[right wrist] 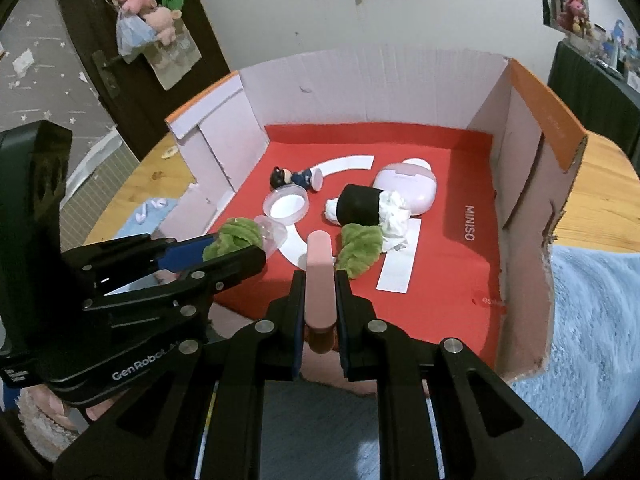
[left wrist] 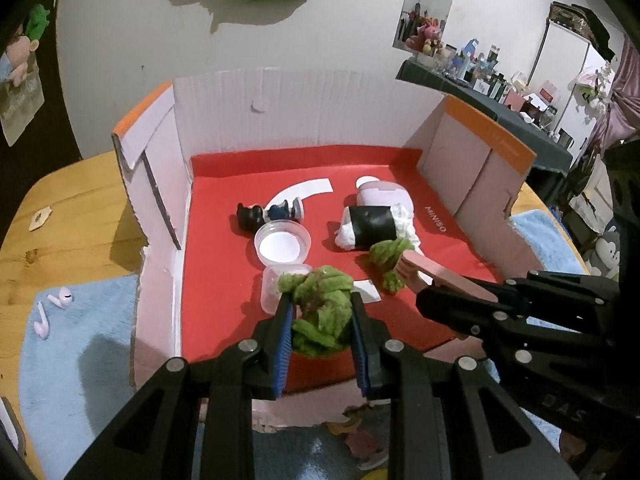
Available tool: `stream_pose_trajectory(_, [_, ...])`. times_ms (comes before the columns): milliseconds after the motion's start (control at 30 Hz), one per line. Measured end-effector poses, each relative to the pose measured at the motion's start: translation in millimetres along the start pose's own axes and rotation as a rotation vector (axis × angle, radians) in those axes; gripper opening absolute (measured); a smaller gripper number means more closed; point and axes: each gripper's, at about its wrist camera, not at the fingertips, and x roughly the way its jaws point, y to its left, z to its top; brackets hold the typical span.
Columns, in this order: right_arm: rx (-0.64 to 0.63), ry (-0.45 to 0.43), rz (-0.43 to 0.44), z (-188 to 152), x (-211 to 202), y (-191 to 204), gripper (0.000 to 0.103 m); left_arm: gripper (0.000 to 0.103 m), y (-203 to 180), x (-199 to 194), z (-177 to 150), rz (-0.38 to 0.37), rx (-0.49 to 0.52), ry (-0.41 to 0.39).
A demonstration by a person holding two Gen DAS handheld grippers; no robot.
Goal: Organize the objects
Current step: 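Lift the green ball with the left tool while the right tool carries the pink stick over the box wall, then lower the green ball by the clear box while the right tool lowers the pink stick beside the roll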
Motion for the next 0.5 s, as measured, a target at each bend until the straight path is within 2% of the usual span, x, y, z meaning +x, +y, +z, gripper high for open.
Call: stream_pose_trajectory(500, [-0.004, 0.063, 0.003, 3, 24, -6, 0.013, 0.027, 6, 12, -2, 0.007, -0.01, 0.053])
